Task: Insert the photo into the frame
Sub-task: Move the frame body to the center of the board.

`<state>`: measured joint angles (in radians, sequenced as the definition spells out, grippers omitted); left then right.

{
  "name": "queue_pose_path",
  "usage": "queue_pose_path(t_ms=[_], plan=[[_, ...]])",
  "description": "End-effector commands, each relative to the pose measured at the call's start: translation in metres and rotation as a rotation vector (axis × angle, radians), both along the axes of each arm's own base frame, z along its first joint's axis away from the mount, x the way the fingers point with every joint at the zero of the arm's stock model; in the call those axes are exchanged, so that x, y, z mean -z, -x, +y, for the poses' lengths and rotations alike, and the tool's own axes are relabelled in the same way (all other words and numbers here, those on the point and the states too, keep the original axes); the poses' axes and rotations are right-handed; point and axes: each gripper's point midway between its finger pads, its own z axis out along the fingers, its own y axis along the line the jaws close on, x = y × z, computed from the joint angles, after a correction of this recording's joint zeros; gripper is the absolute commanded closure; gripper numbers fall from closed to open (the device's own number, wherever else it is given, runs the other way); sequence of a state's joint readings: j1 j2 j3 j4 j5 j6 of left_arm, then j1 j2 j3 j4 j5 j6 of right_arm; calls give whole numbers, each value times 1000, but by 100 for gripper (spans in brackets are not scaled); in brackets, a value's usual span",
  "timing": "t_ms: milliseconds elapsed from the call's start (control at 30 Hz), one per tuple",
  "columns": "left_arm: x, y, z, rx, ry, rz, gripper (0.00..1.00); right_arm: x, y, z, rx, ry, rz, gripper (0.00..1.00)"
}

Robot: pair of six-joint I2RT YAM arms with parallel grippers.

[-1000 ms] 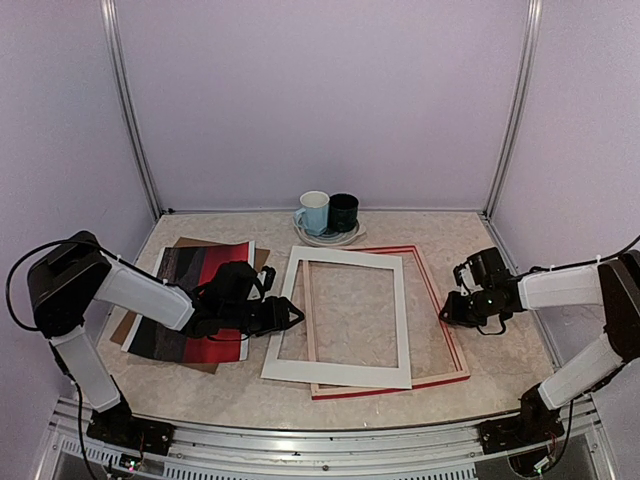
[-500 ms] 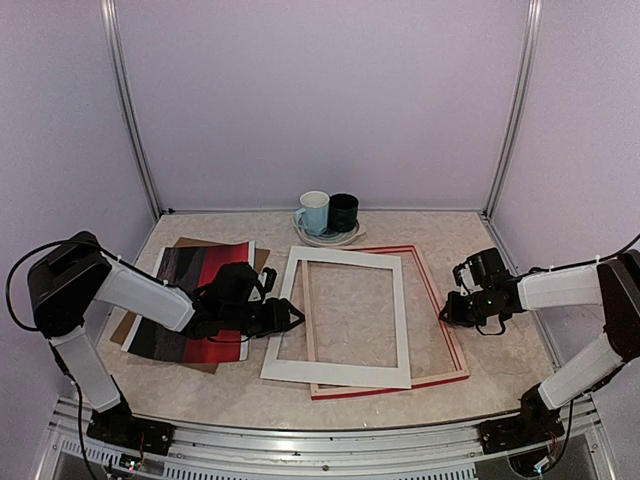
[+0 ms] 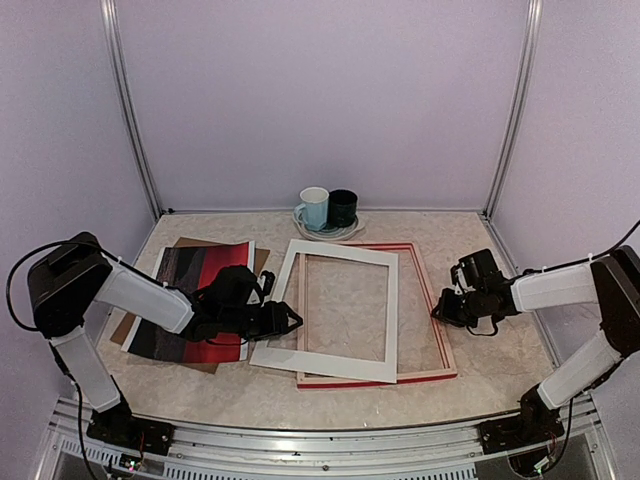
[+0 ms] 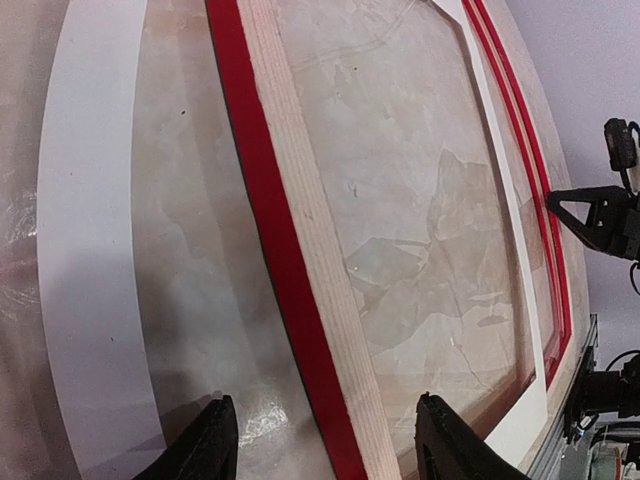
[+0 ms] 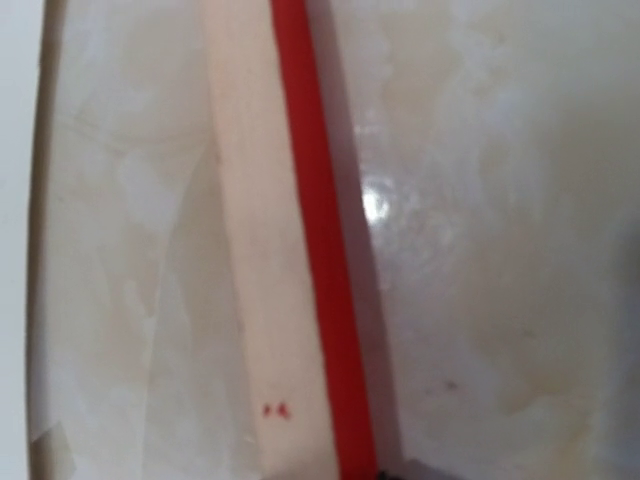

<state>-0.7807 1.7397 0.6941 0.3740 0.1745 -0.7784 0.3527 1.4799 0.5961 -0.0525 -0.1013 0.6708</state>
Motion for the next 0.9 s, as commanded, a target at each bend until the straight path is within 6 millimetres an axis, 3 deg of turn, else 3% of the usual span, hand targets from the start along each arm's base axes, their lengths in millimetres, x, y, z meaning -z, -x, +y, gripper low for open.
queue_pose_path(t_ms=[0, 400, 633, 867], plan=[[-12, -2, -1, -6, 16, -41, 39, 12, -5, -1, 134, -43, 48, 100], [-11, -1, -1, -4, 18, -38, 39, 11, -21, 12, 90, -28, 43, 100], [-16, -1, 0, -6, 18, -47, 39, -2, -8, 13, 17, -2, 20, 100], [-40, -7, -3, -9, 39, -84, 39, -2, 11, 10, 5, -4, 25, 100]])
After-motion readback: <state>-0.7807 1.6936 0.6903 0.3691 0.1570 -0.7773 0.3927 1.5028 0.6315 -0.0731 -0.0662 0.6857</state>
